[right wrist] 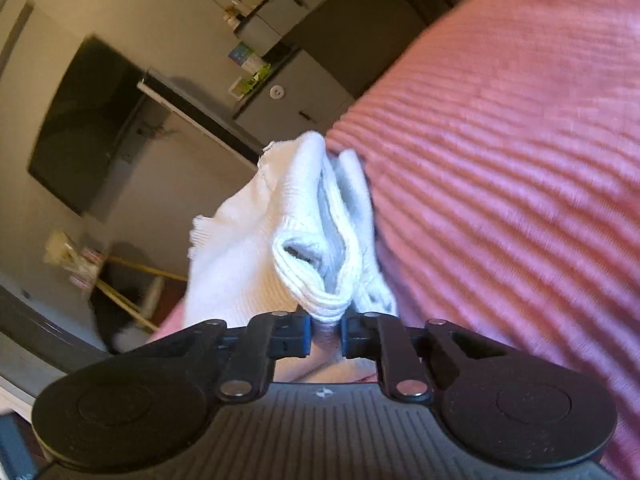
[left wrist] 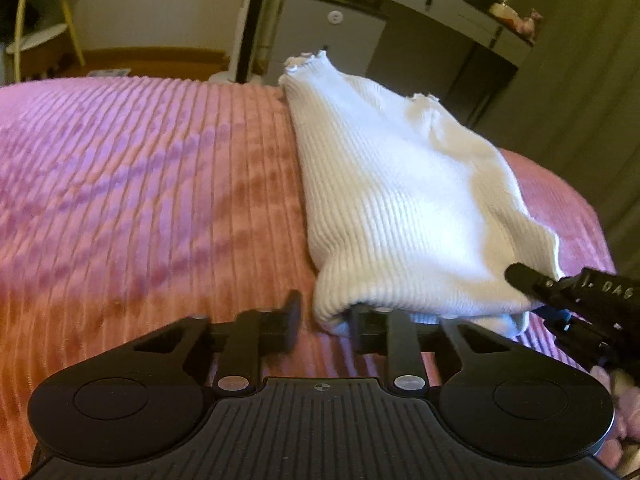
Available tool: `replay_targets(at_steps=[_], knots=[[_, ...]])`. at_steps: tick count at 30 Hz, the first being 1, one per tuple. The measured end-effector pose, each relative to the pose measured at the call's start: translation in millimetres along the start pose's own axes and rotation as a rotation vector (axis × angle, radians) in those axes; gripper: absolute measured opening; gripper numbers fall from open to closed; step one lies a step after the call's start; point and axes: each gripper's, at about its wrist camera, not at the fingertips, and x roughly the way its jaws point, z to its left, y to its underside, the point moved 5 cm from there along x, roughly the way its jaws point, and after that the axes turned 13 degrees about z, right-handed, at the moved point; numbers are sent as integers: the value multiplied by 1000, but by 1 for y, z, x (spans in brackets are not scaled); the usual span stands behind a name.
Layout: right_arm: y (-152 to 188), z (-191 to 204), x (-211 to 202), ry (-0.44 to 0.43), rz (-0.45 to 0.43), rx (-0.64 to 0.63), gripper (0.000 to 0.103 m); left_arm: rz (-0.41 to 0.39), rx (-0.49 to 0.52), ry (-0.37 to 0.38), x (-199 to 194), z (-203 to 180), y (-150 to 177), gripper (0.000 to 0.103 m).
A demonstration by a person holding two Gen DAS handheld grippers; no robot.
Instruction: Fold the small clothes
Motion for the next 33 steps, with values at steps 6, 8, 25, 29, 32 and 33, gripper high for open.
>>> replay_targets(at_steps=[6, 8, 25, 29, 32, 33], knots=[[7, 30, -26, 40, -102, -157, 9, -18, -14, 22, -16, 3, -4, 17], [10, 29, -25, 80, -112, -198, 9, -6, -17, 30, -18, 7, -2, 17], [-20, 24, -49, 223, -126, -298, 25, -99, 35, 5, -52, 15, -36, 65], [-31, 47, -36, 179, -107, -382, 25, -69, 80, 30, -25, -10, -50, 74], [-41, 62, -8, 208, -66, -464, 20, -19, 80, 26, 0, -19, -58, 66], [-45, 65, 1, 202, -49, -493, 14, -10, 83, 34, 6, -19, -59, 60]])
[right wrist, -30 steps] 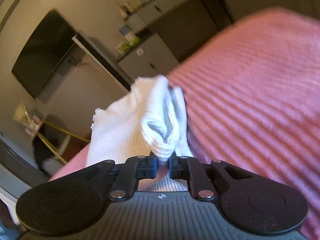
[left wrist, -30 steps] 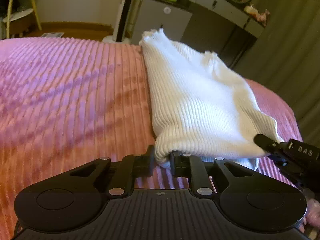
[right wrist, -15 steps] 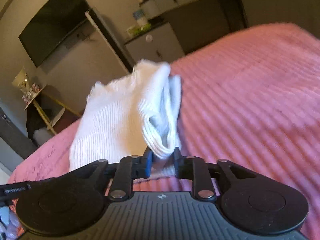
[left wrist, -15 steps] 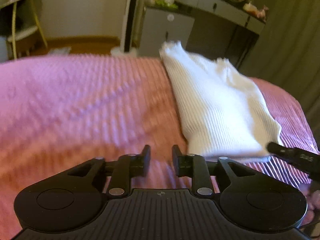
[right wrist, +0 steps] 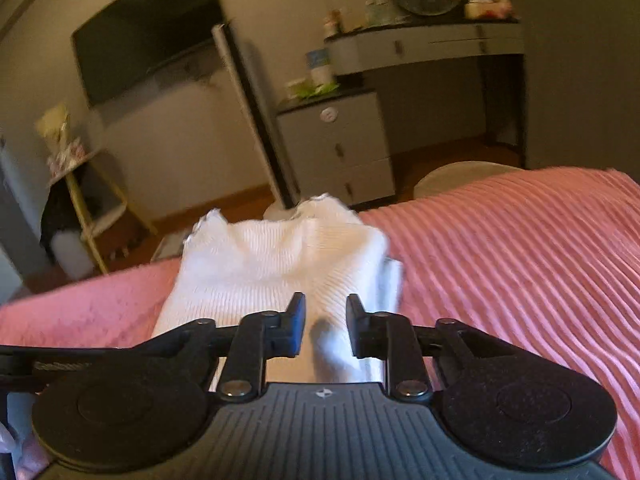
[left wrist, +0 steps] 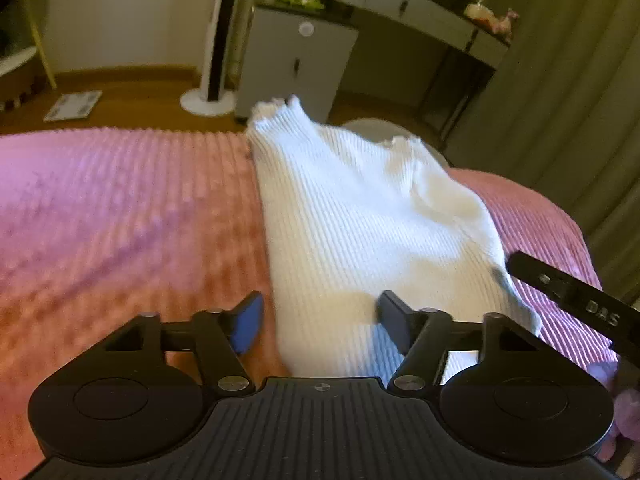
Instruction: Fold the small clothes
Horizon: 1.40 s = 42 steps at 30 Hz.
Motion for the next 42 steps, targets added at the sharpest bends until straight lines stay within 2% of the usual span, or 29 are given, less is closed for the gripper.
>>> replay_targets(at_steps=[2, 4, 6, 7, 9, 11, 13, 15, 17, 19, 22, 26, 30, 33, 35, 36, 37, 39, 42], knots=[[-3, 5, 13, 5, 16, -30, 13, 1, -9, -1, 9, 2, -3, 60], [-1, 5, 25, 65, 44, -68, 13, 15, -8, -14, 17, 4, -4, 60], [5, -2, 35, 82, 73, -77, 12, 22, -1, -16, 24, 9, -5, 62], [9, -8, 40, 77, 89, -67, 12, 20, 4, -16, 27, 10, -4, 63], [14, -18, 49, 58, 99, -50, 12, 11, 13, -26, 32, 12, -5, 74], [19, -26, 57, 28, 95, -11, 12, 0, 4, -7, 40, 19, -6, 80], [16, -29, 54, -5, 100, 29, 13, 0, -29, 33, 38, 26, -5, 81], [17, -29, 39, -48, 87, 59, 13, 4, -35, 40, 28, 29, -3, 81], [24, -28, 15, -76, 56, 67, 20, -1, -35, 52, 12, 30, 1, 80], [36, -31, -4, -83, 39, 75, 37, -10, -38, 60, 1, 32, 4, 80], [52, -46, -12, -140, 40, 164, 48, -3, -67, 93, -4, 34, 2, 81], [54, -57, -2, -190, 81, 267, 48, 24, -126, 154, 6, 34, -6, 87], [33, -56, 15, -235, 97, 268, 64, 70, -152, 211, 24, 32, -13, 87], [22, -63, 41, -260, 165, 310, 65, 64, -164, 181, 35, 32, -18, 78], [20, -68, 58, -310, 201, 361, 65, 65, -177, 207, 41, 32, -21, 76], [19, -70, 63, -346, 210, 387, 63, 63, -187, 230, 42, 32, -23, 71], [18, -70, 69, -372, 214, 405, 51, 69, -196, 241, 46, 31, -25, 70], [16, -69, 74, -386, 205, 402, 42, 69, -182, 239, 48, 29, -26, 62], [15, -68, 77, -402, 201, 386, 45, 75, -159, 253, 49, 29, -29, 60]])
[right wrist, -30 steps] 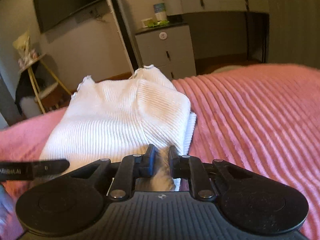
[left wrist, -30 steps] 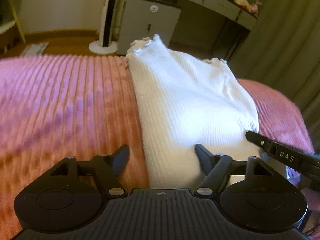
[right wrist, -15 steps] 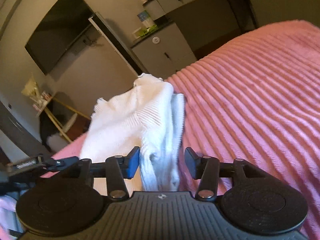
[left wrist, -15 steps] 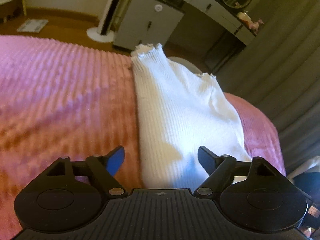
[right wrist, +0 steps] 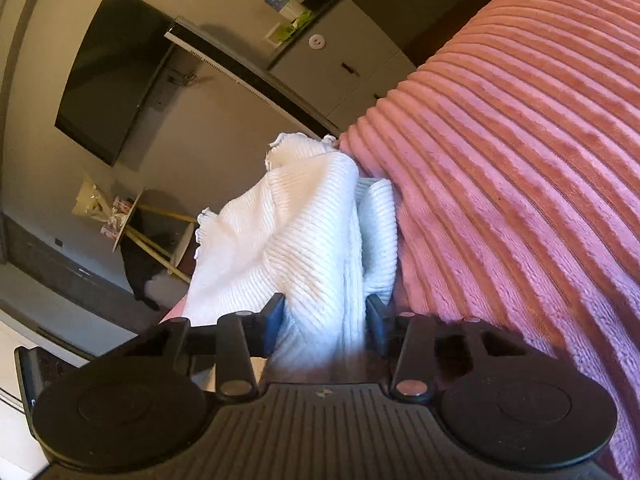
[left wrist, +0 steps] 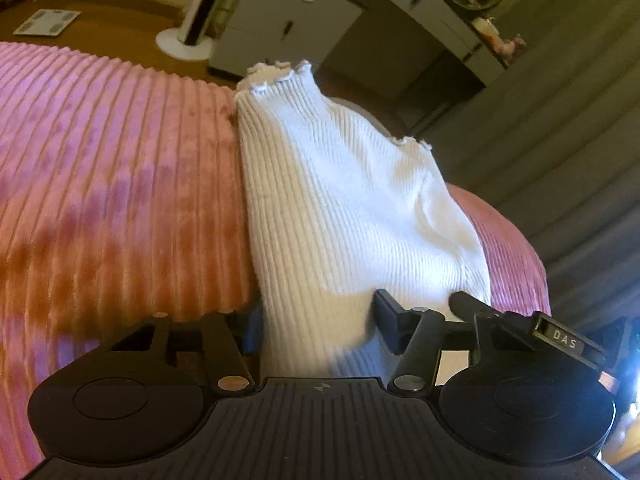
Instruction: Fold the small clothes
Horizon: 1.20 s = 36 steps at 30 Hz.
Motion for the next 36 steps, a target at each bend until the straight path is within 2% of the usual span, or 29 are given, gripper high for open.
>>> replay_targets(at_steps=[4, 5, 6, 9, 12, 18, 22, 24, 25, 27, 29, 31, 35, 36], knots=[[-3, 0, 5, -13, 6, 23, 53, 20, -54, 36, 3, 4, -1, 66], [-4, 2, 7, -11, 6, 25, 50, 22, -69, 43, 4, 4, -2, 66], [-5, 4, 8, -8, 6, 24, 41, 24, -82, 49, 4, 4, -2, 60], [-3, 23, 0, 16, -7, -47, 36, 14, -65, 56, -8, 0, 0, 45], [1, 51, -10, -3, -23, -107, 36, -24, -26, 61, -32, -7, 3, 44], [30, 106, -9, -55, -14, -219, 36, -115, 40, -16, -95, -1, 28, 44], [66, 119, 13, -60, 80, -244, 40, -112, 96, -192, -112, 26, 62, 50], [85, 120, 21, 20, 114, -259, 46, -75, 82, -323, -112, 43, 73, 57], [92, 120, 19, 51, 104, -265, 49, -88, 79, -336, -117, 47, 76, 61], [94, 123, 6, 49, 67, -250, 49, -124, 65, -316, -132, 48, 77, 64], [87, 130, -11, 54, -6, -242, 50, -162, 87, -318, -141, 43, 74, 66], [74, 138, -16, 57, -42, -229, 55, -188, 108, -322, -142, 37, 65, 72], [54, 136, 11, 94, 22, -169, 55, -190, 87, -300, -126, 30, 53, 74], [51, 134, 20, 104, 44, -156, 52, -187, 79, -302, -123, 32, 52, 74]])
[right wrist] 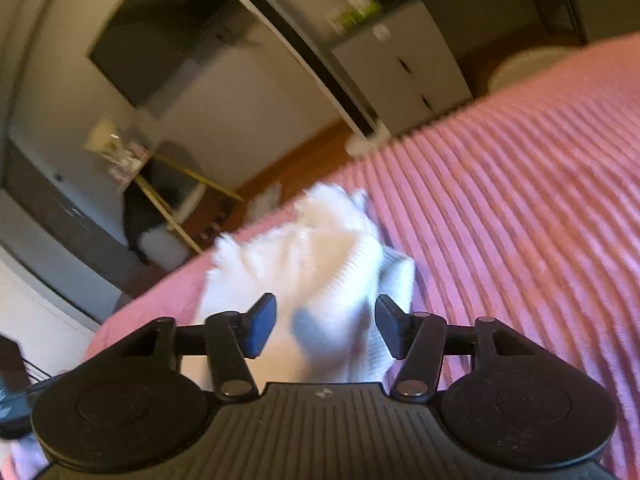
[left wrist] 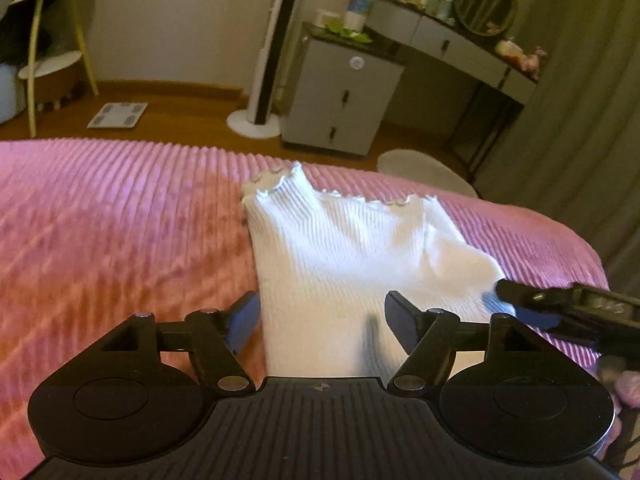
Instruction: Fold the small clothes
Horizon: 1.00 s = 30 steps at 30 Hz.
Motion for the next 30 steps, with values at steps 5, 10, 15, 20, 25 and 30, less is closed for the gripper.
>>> replay_targets(at_steps=[5, 10, 15, 20, 25, 30], knots=[[0, 6, 17, 24, 6, -48, 43, -30, 39, -22, 5, -6, 7, 77], [5, 14, 33, 48, 47, -129, 25, -16, 97, -99, 15, -16, 14, 81], [13, 18, 8, 129, -162, -196, 23, -92, 78, -127, 10, -19, 13, 91], [21, 3, 18, 217, -97, -166, 37, -14, 34, -176, 34, -7, 25, 92], [18, 40, -24, 236, -267, -227, 38, -108, -12, -198, 3, -6, 10, 90], [22, 81, 11, 383, -277, -395, 37, -91, -15, -192, 25, -12, -2, 93]])
